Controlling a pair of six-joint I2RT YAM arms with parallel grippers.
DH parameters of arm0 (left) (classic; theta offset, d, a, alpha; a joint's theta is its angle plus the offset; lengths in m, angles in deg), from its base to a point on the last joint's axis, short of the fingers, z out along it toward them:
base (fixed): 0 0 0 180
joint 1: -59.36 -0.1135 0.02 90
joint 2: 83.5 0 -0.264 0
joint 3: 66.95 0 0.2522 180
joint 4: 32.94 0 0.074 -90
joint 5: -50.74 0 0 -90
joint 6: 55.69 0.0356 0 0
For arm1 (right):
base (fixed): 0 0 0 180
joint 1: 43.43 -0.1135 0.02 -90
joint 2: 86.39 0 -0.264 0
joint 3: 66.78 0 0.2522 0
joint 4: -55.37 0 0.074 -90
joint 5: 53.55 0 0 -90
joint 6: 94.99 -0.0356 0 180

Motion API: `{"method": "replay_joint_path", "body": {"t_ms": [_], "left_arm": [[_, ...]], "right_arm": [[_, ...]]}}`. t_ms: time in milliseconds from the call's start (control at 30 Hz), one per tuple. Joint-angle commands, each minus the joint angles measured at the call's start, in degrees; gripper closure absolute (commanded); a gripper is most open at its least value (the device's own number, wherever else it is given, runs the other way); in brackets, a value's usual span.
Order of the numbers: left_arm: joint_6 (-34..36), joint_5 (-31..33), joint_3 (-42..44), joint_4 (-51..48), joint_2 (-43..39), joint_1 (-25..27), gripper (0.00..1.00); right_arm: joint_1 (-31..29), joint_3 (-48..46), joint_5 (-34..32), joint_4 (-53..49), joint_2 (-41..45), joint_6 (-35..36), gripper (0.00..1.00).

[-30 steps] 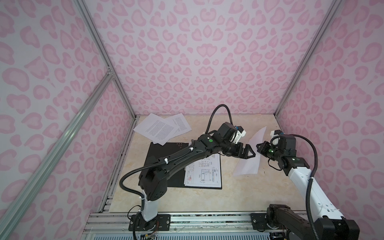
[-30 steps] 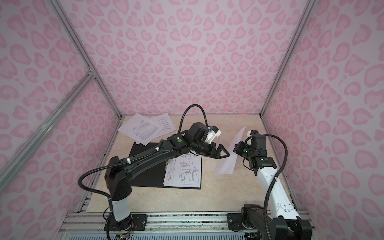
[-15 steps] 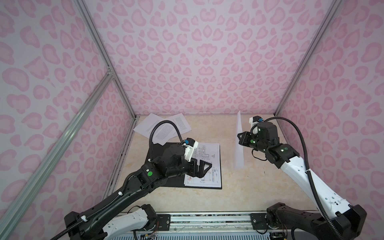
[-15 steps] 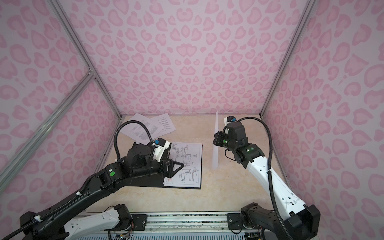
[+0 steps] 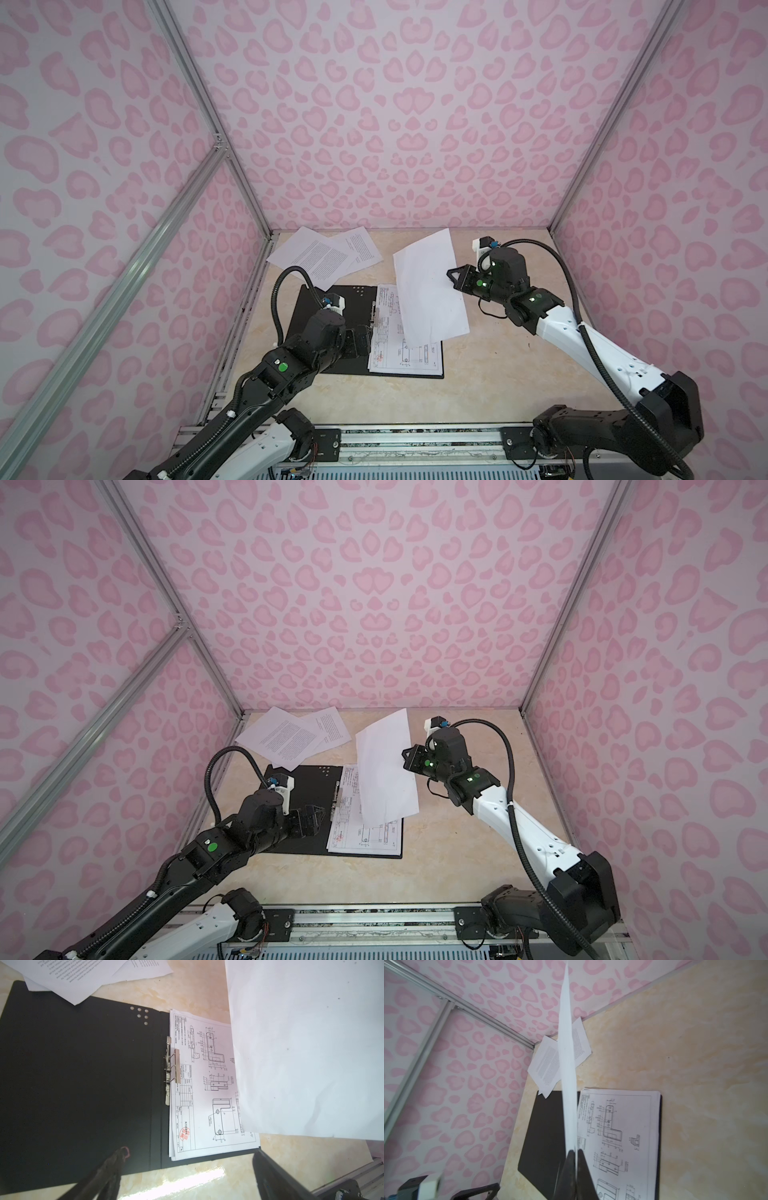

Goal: Put the files into the folder
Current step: 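Lower the blank sheet onto the clipped papers and open the right gripper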

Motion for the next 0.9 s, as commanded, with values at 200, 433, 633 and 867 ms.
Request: {"method": "replay_joint_path", "body": {"t_ms": [200,433,633,867], "left_arm": [[-1.03,-2.96,-1.12,0.25,4.15,-1.94,0.02],[-1.76,-4.78,-0.58,0.76,4.9,-2.78,0.02],[-1.84,-4.54,-0.24,-0.02,4.32,-3.59,0.02],[-2.33,-5.53,0.55,-0.02,5.25,-3.86,0.02]], "right_arm": [[1.74,-10.94,2.49,16.05,-9.93,1.31,1.0],[0.57,-15.72,2.17,25.91,-17.94,-1.12,1.0],[-2.28,-15.9,-0.9,25.47,-18.14,-2.09,1.0],[-5.5,-17.1,-4.5,27.95,-18.92,-5.89,1.0]]}}
